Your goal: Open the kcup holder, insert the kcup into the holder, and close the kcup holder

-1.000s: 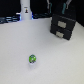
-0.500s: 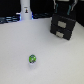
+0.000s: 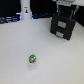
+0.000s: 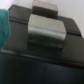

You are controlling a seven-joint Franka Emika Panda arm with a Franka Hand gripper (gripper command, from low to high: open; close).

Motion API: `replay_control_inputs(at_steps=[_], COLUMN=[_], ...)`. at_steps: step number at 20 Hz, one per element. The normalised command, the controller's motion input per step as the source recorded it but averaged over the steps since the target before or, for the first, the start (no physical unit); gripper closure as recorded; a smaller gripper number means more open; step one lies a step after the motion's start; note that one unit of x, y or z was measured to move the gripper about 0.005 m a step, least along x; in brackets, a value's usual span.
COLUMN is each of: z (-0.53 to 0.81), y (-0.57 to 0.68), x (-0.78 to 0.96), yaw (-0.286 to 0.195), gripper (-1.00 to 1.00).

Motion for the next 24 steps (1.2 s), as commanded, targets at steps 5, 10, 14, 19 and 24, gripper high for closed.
replay_control_inputs(at_steps=[5, 10, 14, 19, 24], z=[-0.39, -0.38, -0.37, -0.30, -0.05], y=[0.25, 0.08, -0.01, -0.01, 0.00], x=[-0.15, -0.32, -0.43, -0.46, -0.07], yaw=[-0.128, -0.066, -0.002, -0.015, -0.012], gripper=[-1.00, -1.00, -1.00, -1.00, 1.00])
